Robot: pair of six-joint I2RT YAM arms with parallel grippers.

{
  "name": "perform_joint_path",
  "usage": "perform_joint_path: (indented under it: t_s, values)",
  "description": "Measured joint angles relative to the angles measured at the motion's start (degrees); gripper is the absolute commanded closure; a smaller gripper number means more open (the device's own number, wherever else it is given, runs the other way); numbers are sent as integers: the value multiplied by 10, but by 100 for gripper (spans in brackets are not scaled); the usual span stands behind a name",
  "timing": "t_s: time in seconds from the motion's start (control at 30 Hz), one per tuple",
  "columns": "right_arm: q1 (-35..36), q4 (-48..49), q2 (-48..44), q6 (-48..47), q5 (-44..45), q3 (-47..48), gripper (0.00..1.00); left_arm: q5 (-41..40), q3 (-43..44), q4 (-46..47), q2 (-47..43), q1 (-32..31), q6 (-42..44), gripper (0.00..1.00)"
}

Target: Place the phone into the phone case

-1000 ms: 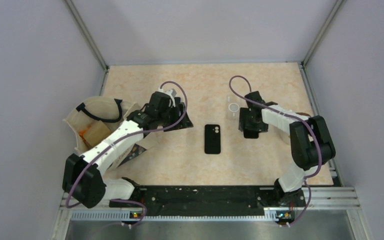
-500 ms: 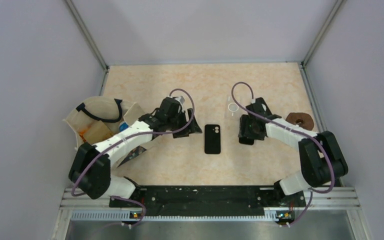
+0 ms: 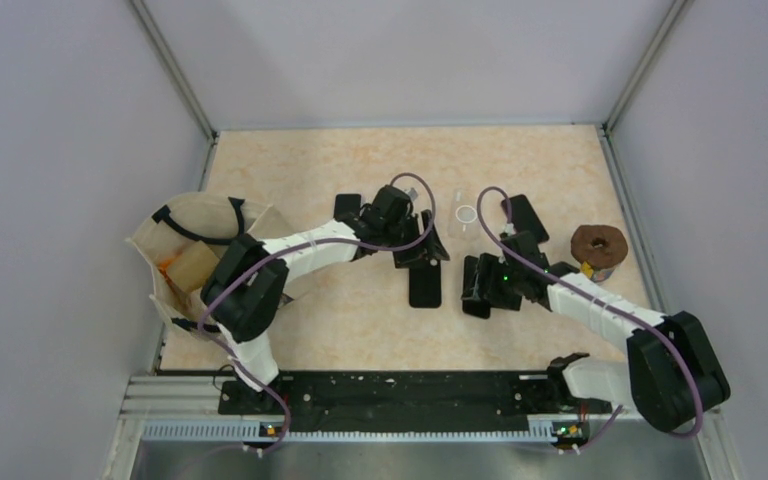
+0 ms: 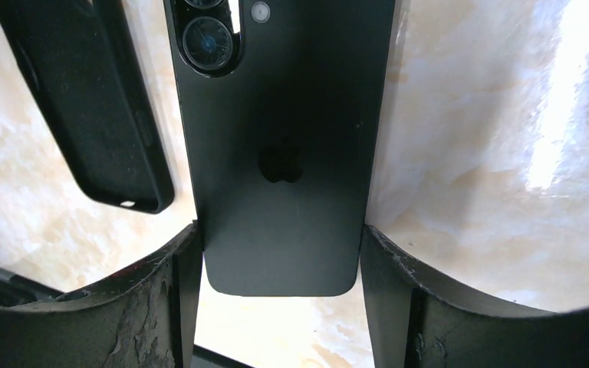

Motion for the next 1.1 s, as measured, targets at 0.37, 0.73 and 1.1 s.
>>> perform_joint_path:
  t_s: [0.37,0.73,1.1]
  values:
    - [0,13,-30,18,-39,-28,59,50,74,34,122,-17,-19,34]
    - [0,12,-30,20,-40,-28,59,83,134,43,192,-49,-23,45]
    - [1,8,-33,19,-35,-28,42,93,171,44,242,-61,-31,98]
